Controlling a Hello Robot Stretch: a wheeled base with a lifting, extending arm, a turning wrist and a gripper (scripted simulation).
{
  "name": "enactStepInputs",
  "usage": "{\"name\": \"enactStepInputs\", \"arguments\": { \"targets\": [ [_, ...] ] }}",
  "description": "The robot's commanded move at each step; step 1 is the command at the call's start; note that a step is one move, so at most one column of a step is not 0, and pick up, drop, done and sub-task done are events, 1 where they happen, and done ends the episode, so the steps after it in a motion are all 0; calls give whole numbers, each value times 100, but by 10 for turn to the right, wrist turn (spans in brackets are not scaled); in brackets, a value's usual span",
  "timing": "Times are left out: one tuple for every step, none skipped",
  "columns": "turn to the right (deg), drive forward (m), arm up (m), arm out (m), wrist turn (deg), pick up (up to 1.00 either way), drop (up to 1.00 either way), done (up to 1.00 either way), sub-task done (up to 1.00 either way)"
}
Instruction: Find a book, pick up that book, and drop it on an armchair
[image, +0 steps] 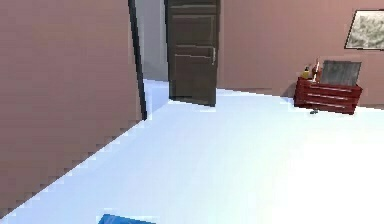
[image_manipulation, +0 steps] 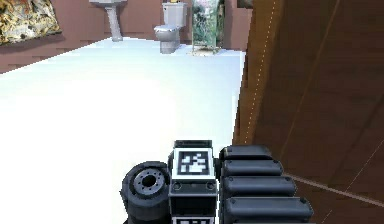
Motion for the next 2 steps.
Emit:
{"name": "enactStepInputs", "arguments": {
  "targets": [
    [0,30,0,0,0,0,0,0,0],
    [-30,0,0,0,0,0,0,0,0]
  ]
}}
